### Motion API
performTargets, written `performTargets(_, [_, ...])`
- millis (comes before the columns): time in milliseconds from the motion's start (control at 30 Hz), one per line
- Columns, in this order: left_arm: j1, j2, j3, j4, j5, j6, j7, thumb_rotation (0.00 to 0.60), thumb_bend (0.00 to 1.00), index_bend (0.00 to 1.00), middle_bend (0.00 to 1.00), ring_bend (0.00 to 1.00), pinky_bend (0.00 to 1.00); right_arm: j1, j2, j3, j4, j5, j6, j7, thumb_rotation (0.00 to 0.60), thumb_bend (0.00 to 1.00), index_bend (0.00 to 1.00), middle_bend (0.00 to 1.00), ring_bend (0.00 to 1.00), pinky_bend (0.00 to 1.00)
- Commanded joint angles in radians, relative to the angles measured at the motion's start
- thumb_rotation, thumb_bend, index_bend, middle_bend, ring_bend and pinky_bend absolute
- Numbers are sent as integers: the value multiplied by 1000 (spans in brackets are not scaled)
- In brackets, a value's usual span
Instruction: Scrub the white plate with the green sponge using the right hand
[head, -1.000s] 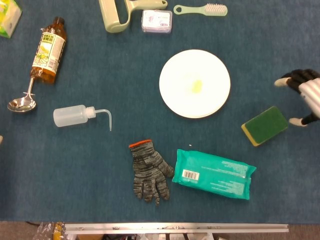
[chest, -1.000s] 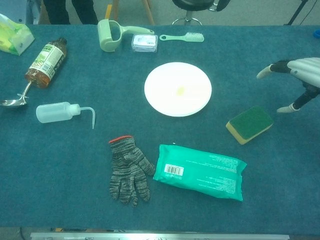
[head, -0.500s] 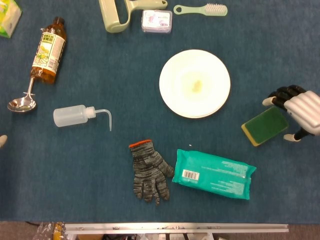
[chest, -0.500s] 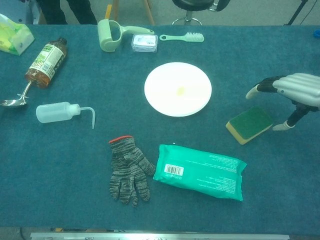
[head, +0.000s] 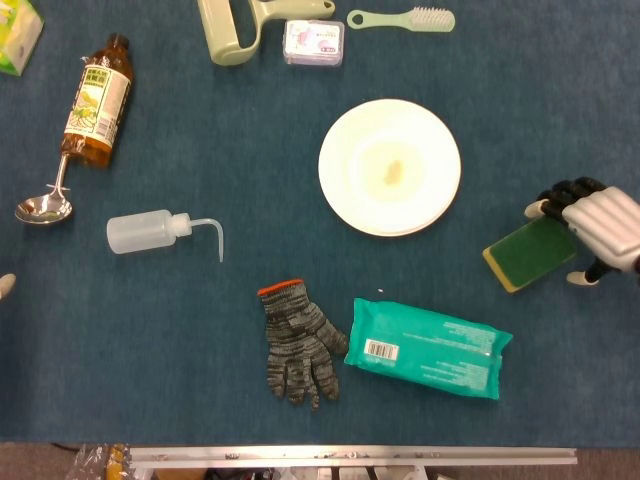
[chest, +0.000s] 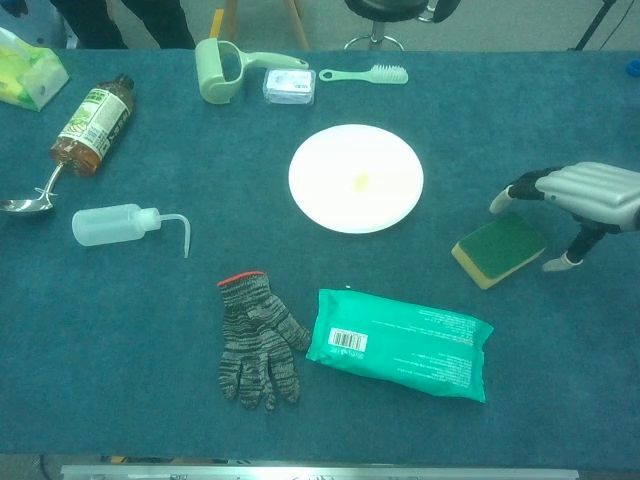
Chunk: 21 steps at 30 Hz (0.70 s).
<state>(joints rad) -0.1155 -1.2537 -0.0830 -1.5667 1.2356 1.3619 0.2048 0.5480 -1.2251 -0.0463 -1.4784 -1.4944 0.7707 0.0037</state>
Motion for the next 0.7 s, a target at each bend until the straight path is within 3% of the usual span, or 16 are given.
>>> performTargets(33, [1,-2,0,4,-2,-2,-4,600,0,41,0,0,4,4,-11,-6,13,1,-6,5,600,0,239,204,122,145])
performTargets(367, [3,-15,6,25,0,-11,-26,600,0,42,0,0,4,7,-53,-19,63,13,-14,1,600,0,239,244,131,145])
performTargets(700, [5,-21,7,38,6,-12,-41,600,0,45,0,0,43,-9,-87,-17,99,-14,62,-2,600,44,309,515,391,217])
